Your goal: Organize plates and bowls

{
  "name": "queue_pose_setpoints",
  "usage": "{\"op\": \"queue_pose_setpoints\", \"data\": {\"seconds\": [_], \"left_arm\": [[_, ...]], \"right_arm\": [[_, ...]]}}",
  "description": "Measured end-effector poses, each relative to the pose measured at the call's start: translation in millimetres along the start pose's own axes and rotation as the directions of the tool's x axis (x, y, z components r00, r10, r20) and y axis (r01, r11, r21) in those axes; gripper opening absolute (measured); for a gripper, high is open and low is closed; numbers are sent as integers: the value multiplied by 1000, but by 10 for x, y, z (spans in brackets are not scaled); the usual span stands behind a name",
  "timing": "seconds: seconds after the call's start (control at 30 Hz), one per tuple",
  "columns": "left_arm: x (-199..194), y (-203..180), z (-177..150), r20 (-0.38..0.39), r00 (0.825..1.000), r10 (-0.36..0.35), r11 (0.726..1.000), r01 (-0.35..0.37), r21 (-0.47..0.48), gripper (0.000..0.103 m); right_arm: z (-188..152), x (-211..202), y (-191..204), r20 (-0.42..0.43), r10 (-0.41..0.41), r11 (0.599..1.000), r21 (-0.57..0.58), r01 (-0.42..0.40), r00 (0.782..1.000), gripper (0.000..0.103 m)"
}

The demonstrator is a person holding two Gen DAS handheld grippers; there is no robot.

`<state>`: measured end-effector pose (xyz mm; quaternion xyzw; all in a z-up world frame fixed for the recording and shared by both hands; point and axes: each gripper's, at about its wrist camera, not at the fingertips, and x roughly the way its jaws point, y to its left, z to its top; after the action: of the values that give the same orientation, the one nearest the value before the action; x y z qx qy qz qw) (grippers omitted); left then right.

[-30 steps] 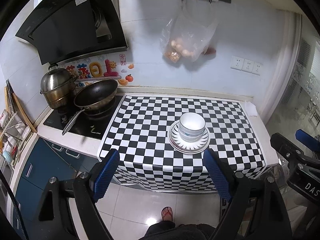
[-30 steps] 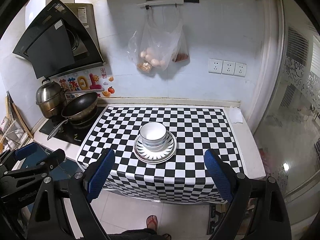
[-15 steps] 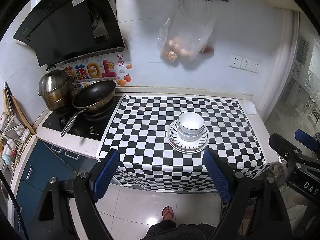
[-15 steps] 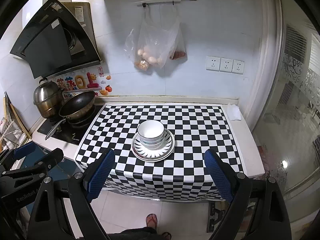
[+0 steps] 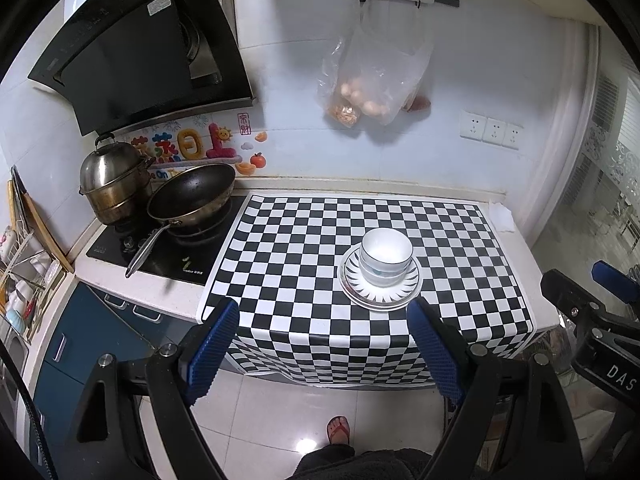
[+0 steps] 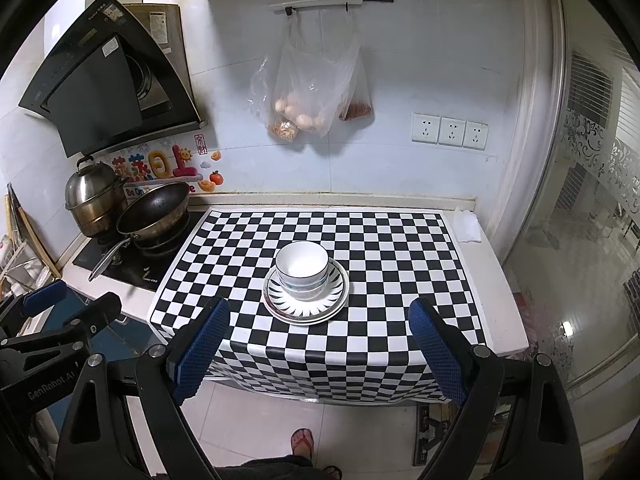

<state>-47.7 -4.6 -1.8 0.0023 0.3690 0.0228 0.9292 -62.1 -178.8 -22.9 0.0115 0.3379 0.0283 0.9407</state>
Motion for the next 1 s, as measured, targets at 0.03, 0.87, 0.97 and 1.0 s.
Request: {"op": "queue_pose_setpoints", "data": {"seconds": [0.03,0.87,0.97,1.0], "left_arm": [[0,3,1,1,1000,-1,1000,1,1,86],[59,45,104,-2,1000,-1,1000,1,6,86],[64,43,101,-2,1000,-1,1000,1,6,86],[64,41,98,-3,1000,-1,1000,1,6,86]], "right_arm": [[7,1,-1,-1,1,1000,-1,-1,1000,93],[66,79,-62,-10,1,1000,-6,-1,1000,93],[67,87,-74,-8,-1,1000,-7,1,1000,93],[67,88,-74,-7,-1,1000,-7,1,1000,93]]}}
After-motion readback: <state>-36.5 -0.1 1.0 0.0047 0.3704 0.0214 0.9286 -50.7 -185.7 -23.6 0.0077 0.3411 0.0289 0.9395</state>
